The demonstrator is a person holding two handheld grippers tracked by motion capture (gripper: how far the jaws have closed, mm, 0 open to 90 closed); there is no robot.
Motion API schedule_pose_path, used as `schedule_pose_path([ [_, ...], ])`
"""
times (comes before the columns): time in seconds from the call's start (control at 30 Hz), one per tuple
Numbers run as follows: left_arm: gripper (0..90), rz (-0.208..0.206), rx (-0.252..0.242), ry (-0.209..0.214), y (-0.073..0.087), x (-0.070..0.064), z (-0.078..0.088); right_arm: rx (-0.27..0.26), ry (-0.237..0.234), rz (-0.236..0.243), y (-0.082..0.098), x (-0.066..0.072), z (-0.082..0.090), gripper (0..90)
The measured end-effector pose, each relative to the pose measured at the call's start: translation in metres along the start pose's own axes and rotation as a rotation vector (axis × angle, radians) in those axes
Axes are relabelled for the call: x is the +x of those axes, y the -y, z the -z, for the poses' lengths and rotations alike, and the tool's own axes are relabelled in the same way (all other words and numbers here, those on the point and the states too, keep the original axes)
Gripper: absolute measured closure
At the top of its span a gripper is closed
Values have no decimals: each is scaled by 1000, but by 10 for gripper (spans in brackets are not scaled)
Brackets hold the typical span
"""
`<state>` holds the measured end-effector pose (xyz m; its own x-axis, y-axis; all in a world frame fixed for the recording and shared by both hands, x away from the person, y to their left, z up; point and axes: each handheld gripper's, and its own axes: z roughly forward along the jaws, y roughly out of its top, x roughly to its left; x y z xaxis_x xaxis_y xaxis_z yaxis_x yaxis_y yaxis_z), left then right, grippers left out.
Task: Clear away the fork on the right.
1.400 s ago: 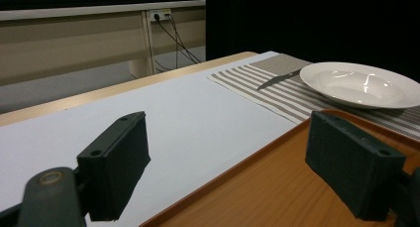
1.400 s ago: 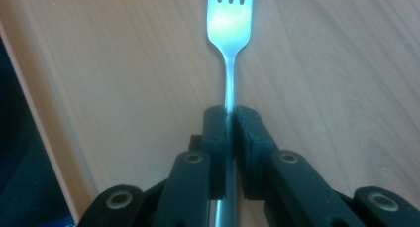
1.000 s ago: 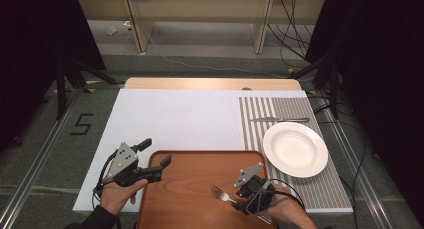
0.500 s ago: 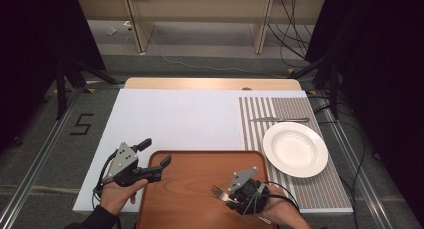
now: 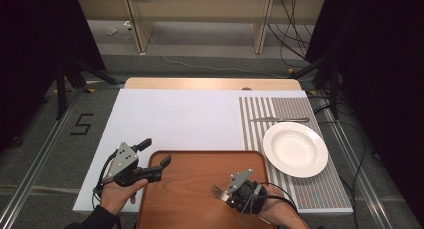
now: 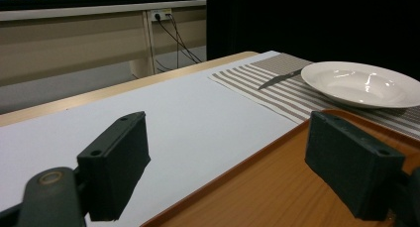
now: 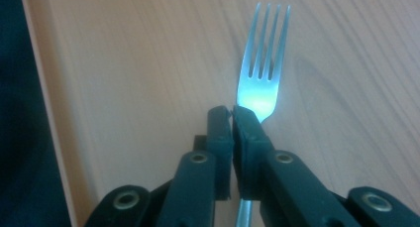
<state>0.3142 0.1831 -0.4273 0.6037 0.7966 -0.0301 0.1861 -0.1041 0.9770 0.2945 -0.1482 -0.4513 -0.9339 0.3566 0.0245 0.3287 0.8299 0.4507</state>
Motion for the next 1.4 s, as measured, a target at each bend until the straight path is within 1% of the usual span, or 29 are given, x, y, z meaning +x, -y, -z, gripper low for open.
schedule_pose_path([
  [0.2,165,-1,0,0,0,0,0,44,17,17,1,0,-5,900],
  [0.33,165,0,0,0,0,0,0,69,39,30,2,1,-7,900],
  [0.4,165,0,0,0,0,0,0,80,57,34,2,0,-7,900],
  [0.43,165,0,1,-1,0,0,0,80,57,33,2,-1,-7,900],
  [0.67,166,0,1,-2,0,0,0,96,93,20,5,-6,-5,900],
  [0.7,166,0,1,-2,0,0,1,100,100,9,6,-7,-5,900],
  [0.73,166,0,1,-3,0,0,1,100,104,20,7,-9,-4,900],
  [0.77,166,0,1,-3,0,0,1,107,112,2,7,-9,-3,900],
  [0.8,166,0,1,-3,0,0,1,103,116,7,8,-11,-3,900],
  [1.0,166,0,1,-3,0,0,1,110,133,-23,12,-17,1,900],
  [1.03,166,0,1,-3,0,0,1,112,138,-17,13,-18,1,900],
  [1.13,166,0,0,-3,0,0,1,126,155,-29,15,-20,2,900],
  [1.2,166,0,1,-3,0,0,1,129,155,-27,16,-22,3,900],
  [1.23,166,0,1,-3,0,0,1,135,156,-38,17,-22,3,900],
  [1.3,166,0,0,-3,0,0,1,136,164,-35,18,-23,4,900],
  [1.37,166,0,0,-3,0,0,1,138,165,-45,19,-24,5,900],
  [1.4,166,0,1,-3,0,0,1,141,170,-37,19,-25,5,900],
])
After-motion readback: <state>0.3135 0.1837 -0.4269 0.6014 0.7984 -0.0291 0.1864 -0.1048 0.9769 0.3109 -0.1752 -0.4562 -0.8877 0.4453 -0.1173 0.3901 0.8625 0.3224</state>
